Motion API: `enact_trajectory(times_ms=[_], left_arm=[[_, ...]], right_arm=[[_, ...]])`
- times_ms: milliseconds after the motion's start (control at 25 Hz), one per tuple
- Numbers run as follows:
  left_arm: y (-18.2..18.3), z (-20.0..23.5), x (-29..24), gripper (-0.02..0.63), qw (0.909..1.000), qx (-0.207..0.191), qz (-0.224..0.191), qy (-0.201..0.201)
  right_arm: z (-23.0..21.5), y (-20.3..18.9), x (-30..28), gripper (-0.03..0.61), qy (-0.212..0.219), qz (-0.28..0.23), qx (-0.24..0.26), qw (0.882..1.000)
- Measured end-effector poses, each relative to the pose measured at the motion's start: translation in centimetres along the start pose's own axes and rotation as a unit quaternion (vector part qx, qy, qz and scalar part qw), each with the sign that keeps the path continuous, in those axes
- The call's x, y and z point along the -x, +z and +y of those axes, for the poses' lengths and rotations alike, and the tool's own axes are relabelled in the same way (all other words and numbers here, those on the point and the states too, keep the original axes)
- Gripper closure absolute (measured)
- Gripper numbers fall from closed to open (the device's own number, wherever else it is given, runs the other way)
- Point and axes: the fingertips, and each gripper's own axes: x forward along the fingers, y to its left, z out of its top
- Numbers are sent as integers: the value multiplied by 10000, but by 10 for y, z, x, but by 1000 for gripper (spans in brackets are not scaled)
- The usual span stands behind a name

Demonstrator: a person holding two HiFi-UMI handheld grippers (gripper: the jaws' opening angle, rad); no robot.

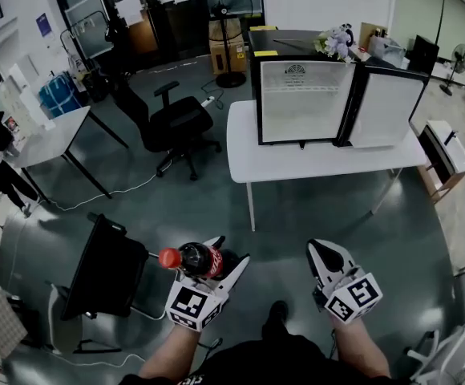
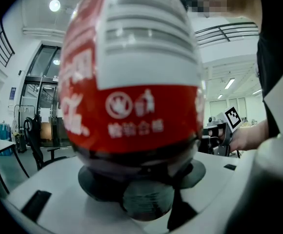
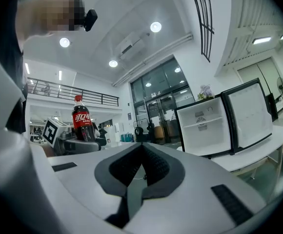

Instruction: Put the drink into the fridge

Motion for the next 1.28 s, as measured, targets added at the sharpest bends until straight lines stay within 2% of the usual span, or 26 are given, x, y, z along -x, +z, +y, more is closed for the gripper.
enact_trajectory(times_ms=[120, 280, 520, 760, 1040, 1280], left_arm=[[7, 5, -38, 334, 9999, 93, 34, -34], [18, 7, -77, 334, 9999, -67, 107, -78], [30, 9, -123, 334, 9998, -66, 60, -205], [25, 24, -169, 334, 9992, -80, 124, -360], [23, 68, -244, 334, 9986, -115, 87, -508], [21, 122, -318, 334, 9956, -328, 134, -869]], right_arm=[[-37, 3, -10, 565, -13, -29, -135, 9999], [-74, 10, -14, 565, -80, -77, -228, 9997], [-113, 26, -12, 565, -248, -128, -206, 9994], [-148, 32, -28, 565, -432, -50, -198, 9989], [-200, 37, -83, 565, -543, 159, -90, 9984], [-252, 43, -161, 565, -762, 296, -187, 9965]])
